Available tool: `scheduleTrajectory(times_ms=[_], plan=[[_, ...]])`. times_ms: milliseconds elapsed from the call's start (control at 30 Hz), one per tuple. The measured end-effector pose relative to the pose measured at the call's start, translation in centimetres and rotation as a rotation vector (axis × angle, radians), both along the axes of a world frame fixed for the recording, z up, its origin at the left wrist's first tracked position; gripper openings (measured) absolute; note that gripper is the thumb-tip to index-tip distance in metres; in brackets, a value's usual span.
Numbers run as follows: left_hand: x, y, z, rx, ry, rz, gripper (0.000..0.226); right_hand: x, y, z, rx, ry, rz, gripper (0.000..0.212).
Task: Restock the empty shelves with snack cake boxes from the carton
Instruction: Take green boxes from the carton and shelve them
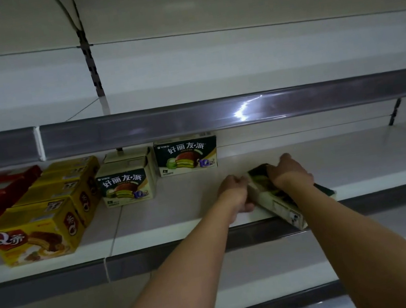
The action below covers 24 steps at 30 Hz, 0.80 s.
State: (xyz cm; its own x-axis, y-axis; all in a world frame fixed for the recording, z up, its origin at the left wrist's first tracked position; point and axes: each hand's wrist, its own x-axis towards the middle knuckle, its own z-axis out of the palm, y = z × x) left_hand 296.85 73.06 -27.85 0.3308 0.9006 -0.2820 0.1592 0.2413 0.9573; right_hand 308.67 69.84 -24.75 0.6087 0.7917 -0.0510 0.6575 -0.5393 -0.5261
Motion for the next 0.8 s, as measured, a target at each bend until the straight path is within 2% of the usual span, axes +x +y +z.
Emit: scheduleTrajectory(times_ms=[100,167,267,300,333,367,433,467,533,633,700,800], plan=[[-1.6,0.4,0.3,0.006,-0.024,0.1,0.036,-2.0,0.3,0.3,0.125,-0.103,0.215,0.045],[-3.4,1.0,0.9,0.018,-0.086,0.163,0.029,-3.2,0.8,-0.1,0.214,-0.172,0.263,0.047],[-5.9,1.2,1.8,0.007,-0.291,0.323,0.023,-3.9,0.9,-0.3,0.277,-0.412,0.062,0.056],[-6.7,1.2,1.8,0.002,-0.379,0.384,0.028,-3.9,0.7,-0.4,0.289,-0.417,-0.026,0.061],[-7.3,1.2,1.8,0.008,-0.45,0.443,0.033,-3.7,0.9,-0.6,0.27,-0.333,-0.081,0.065],[-7.9,1.0,1.7,0.021,-0.496,0.488,0.037,-3.6,1.1,-0.8,0.24,-0.16,-0.089,0.067],[-8.9,1.1,1.2,0.063,-0.501,0.532,0.039,-4.1,2.0,-1.3,0.217,0.32,0.033,0.062],[-9.1,1.3,0.8,0.093,-0.484,0.53,0.038,-4.6,2.3,-1.7,0.25,0.491,0.108,0.053],[-9.5,1.7,-0.2,0.169,-0.363,0.529,0.038,-5.9,2.6,-2.2,0.331,0.517,0.175,0.036],[-10.5,2.9,-1.2,0.378,0.141,0.554,0.04,-6.9,3.1,-2.6,0.404,0.466,0.169,0.037],[-10.9,3.5,-1.0,0.379,0.433,0.537,0.042,-7.1,3.6,-3.0,0.396,0.495,0.178,0.041],[-10.0,3.7,0.0,0.295,0.519,0.509,0.049,-7.7,4.6,-3.5,0.37,0.54,0.19,0.043]])
